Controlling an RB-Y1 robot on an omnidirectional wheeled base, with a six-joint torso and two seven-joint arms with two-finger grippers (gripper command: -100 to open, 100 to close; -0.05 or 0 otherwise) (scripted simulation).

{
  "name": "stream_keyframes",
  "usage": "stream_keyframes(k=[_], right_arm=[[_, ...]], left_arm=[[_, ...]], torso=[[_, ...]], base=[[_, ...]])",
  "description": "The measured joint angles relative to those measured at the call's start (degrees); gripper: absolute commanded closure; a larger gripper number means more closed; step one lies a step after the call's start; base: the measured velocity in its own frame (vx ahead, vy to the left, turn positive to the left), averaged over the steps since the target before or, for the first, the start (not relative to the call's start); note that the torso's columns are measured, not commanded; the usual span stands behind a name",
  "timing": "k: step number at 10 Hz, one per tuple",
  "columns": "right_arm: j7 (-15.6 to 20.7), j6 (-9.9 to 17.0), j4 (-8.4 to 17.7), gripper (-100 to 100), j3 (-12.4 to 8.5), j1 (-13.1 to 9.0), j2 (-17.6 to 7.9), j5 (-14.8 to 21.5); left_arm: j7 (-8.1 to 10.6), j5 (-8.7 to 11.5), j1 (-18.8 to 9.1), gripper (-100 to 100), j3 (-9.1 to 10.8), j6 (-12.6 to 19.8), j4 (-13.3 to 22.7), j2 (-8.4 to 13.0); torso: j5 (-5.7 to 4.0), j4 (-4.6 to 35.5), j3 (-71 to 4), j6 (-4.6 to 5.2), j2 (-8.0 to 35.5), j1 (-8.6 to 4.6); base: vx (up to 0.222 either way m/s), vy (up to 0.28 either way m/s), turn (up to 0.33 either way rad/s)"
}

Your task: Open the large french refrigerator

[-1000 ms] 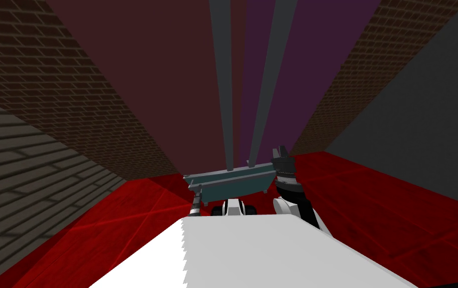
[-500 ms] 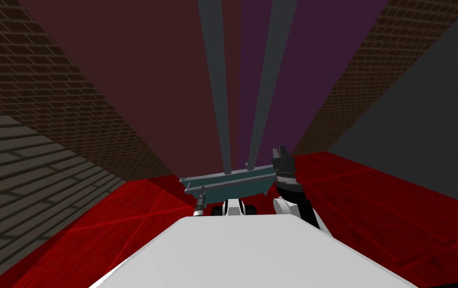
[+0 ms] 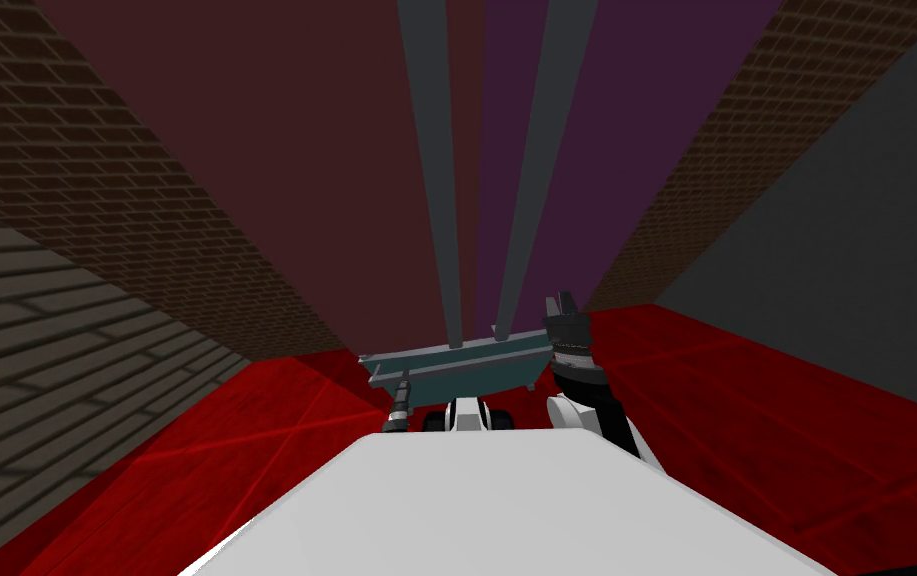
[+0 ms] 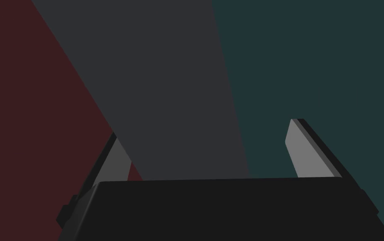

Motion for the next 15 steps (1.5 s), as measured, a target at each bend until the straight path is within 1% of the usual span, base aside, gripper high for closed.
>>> stream_keyframes(k=[1, 2, 3, 4, 5, 7, 8, 9, 10, 15], right_arm=[[0.0, 0.0, 0.0, 0, 0.0, 0.0, 0.0, 0.0], [0.0, 0.0, 0.0, 0, 0.0, 0.0, 0.0, 0.0], [0.0, 0.0, 0.0, 0, 0.0, 0.0, 0.0, 0.0], [0.0, 0.0, 0.0, 0, 0.0, 0.0, 0.0, 0.0], [0.0, 0.0, 0.0, 0, 0.0, 0.0, 0.0, 0.0], [0.0, 0.0, 0.0, 0, 0.0, 0.0, 0.0, 0.0], [0.0, 0.0, 0.0, 0, 0.0, 0.0, 0.0, 0.0], [0.0, 0.0, 0.0, 0, 0.0, 0.0, 0.0, 0.0], [0.0, 0.0, 0.0, 0, 0.0, 0.0, 0.0, 0.0], [0.0, 0.0, 0.0, 0, 0.0, 0.0, 0.0, 0.0]], left_arm=[[0.04, 0.0, -0.1, 100, 0.03, 0.2, 0.1, 0.0], [-0.01, -0.1, 1.4, 100, -0.25, 0.0, -1.9, -0.2], [-0.16, -0.2, 1.9, 100, -0.34, -0.6, -2.1, -0.5], [-0.12, -0.1, 1.6, 100, -0.36, -1.5, -1.1, -0.5], [-0.09, -0.1, 1.5, 100, -0.36, -1.8, -1.0, -0.5], [0.76, -2.5, 1.0, 100, -0.11, -0.2, -2.4, -0.7], [1.25, -3.7, 0.5, 100, 0.1, 0.6, -2.5, -0.8], [1.82, -5.2, 0.5, 100, 0.19, 1.7, -3.2, -1.0], [2.31, -6.5, -0.6, 100, 0.53, 2.0, -2.1, -1.1], [2.8, -7.0, -1.0, 100, 0.11, 2.4, -2.1, -0.9]], torso=[[0.01, 0.0, 0.0, -0.01, 0.0, 0.05], [0.16, -0.2, 0.0, -0.02, 0.0, 0.18], [0.27, -0.3, 0.0, 0.01, -0.2, 0.3], [0.25, -0.3, -0.1, -0.02, -0.3, 0.31], [0.19, -0.2, -0.1, -0.01, -0.3, 0.27], [0.11, -0.2, 0.1, -0.1, 0.1, 0.15], [0.12, -0.2, 0.1, -0.07, 0.1, 0.18], [0.08, -0.2, 0.0, -0.14, 0.0, 0.21], [0.13, -0.2, 0.0, -0.11, -0.1, 0.29], [0.12, -0.2, 0.0, -0.07, -0.1, 0.19]], base=[[0.008, 0.013, -0.028], [0.0, 0.016, -0.008], [-0.009, 0.004, -0.004], [-0.009, -0.003, -0.001], [-0.094, -0.027, 0.205], [-0.134, -0.032, 0.194], [-0.169, -0.025, 0.229], [-0.185, -0.013, 0.19], [-0.092, -0.009, 0.025], [-0.167, -0.008, 0.022]])
